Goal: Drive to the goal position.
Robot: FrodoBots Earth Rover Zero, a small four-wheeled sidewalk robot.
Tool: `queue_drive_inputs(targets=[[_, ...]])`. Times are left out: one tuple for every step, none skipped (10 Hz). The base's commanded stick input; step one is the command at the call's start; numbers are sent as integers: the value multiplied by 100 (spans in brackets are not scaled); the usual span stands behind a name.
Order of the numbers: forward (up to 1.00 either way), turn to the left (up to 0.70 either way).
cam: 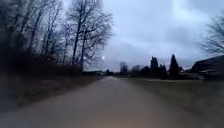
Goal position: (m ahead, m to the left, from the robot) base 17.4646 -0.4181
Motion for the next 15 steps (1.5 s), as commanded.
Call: queue_drive_inputs(targets=[[100,4],[100,4],[100,4],[100,4],[100,4],[100,4],[100,4],[100,4],[100,4],[100,4],[100,4],[100,4],[100,4],[100,4],[100,4]])
